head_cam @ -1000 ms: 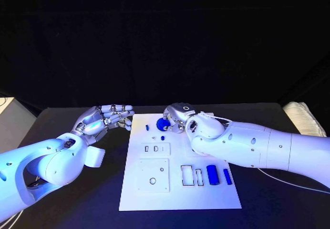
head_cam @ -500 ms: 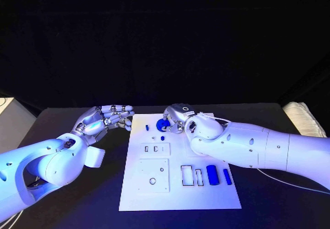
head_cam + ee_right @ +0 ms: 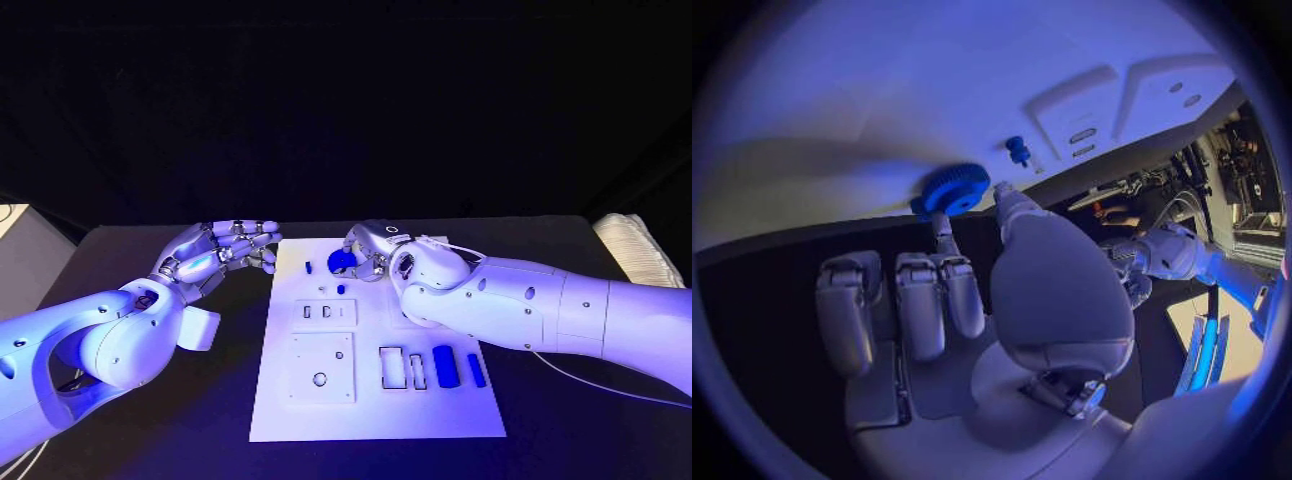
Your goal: Assemble the parts on the task board
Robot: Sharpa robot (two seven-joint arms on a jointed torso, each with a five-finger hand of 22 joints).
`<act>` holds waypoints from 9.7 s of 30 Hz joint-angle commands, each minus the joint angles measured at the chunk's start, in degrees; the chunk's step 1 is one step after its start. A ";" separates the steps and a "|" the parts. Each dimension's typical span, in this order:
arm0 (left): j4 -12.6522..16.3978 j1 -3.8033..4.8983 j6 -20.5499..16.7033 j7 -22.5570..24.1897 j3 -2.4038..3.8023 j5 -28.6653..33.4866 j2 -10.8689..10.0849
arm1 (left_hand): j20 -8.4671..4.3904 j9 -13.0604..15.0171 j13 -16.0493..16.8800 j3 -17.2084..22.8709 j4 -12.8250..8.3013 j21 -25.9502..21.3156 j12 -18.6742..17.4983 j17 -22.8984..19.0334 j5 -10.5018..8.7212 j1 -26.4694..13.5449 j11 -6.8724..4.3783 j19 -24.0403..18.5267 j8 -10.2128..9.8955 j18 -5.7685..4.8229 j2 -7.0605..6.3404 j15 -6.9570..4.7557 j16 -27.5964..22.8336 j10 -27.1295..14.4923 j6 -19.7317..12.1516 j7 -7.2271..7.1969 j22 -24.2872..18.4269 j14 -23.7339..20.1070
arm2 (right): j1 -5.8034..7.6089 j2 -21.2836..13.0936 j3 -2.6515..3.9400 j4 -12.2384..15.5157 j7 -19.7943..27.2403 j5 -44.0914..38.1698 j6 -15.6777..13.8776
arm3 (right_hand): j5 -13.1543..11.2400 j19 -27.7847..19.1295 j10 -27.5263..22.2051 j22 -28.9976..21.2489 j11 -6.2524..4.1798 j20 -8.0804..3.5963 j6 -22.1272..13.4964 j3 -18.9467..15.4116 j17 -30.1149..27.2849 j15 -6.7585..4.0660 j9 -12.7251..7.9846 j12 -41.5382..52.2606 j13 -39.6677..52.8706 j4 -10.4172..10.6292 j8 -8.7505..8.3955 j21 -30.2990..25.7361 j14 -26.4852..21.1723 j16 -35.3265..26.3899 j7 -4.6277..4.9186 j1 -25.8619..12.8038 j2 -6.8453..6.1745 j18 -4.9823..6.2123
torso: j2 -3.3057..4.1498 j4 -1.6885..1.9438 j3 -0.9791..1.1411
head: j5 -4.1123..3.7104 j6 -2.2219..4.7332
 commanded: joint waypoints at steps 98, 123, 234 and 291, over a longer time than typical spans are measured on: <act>-2.28 -0.04 1.70 0.24 -0.02 -1.10 0.91 | -0.07 -0.09 0.04 0.56 -0.11 0.56 -0.05 0.00 -0.19 -0.18 -0.14 -0.60 -0.29 0.74 0.25 -0.10 0.39 -0.48 0.20 -0.14 0.30 -0.51 | 0.01 -23.35 -0.12 0.12 24.24 21.43 5.02 | 5.58 5.89 6.08 15.07 0.56 0.52 1.98 6.28 13.40 0.43 -0.90 0.22 15.09 -4.71 -1.20 0.25 5.49 0.28 0.08 13.97 -0.94 -0.82 | -0.29 -0.91 0.47 | -1.70 -0.96; -2.33 -0.05 1.69 0.17 -0.02 -1.11 0.92 | -0.07 -0.10 0.04 0.67 -0.23 0.82 -0.05 -0.04 -0.18 -0.10 -0.14 -0.76 -0.30 0.74 0.25 -0.10 0.49 -0.48 0.22 -0.13 0.46 -0.56 | -0.33 -22.82 -0.12 -0.38 23.42 20.48 5.12 | 5.50 5.89 6.08 15.07 -0.91 -0.71 6.65 10.26 13.60 -0.98 -0.40 0.22 15.09 -4.87 1.25 0.25 5.54 0.33 -1.63 13.81 0.44 -0.82 | -0.31 -0.93 0.41 | -1.81 -1.10; -4.63 -0.02 2.89 -17.12 -0.21 -17.56 2.78 | -4.74 14.12 47.39 0.82 6.85 37.55 64.81 60.41 -0.12 -3.49 -5.74 29.60 24.50 -6.12 -1.41 -5.50 54.48 7.10 -3.75 -4.15 45.83 34.05 | -7.74 -3.31 -1.01 15.70 -9.12 0.05 -5.72 | 5.98 5.89 6.08 15.07 -1.56 -1.28 5.35 15.50 12.48 -1.29 0.82 0.22 15.09 -5.88 4.14 0.25 5.31 -0.07 -2.10 7.30 -1.19 -0.82 | -2.01 -1.50 -0.66 | 1.47 -3.66; -15.17 3.09 14.76 -48.27 -1.10 -41.59 15.29 | -5.69 20.92 48.58 -5.37 14.66 37.68 65.91 60.00 -0.09 -13.42 -6.75 29.61 29.42 -6.09 -1.07 -6.44 54.21 7.83 -4.23 -5.49 45.88 33.90 | 0.96 -21.24 0.12 25.01 10.77 27.02 -6.91 | 8.63 3.86 2.00 12.17 0.52 0.58 0.27 4.41 11.26 0.60 -1.72 -4.58 11.29 -2.37 1.29 -3.71 4.96 -0.62 0.15 11.38 -2.26 0.24 | -4.51 -2.52 0.20 | 3.16 -4.73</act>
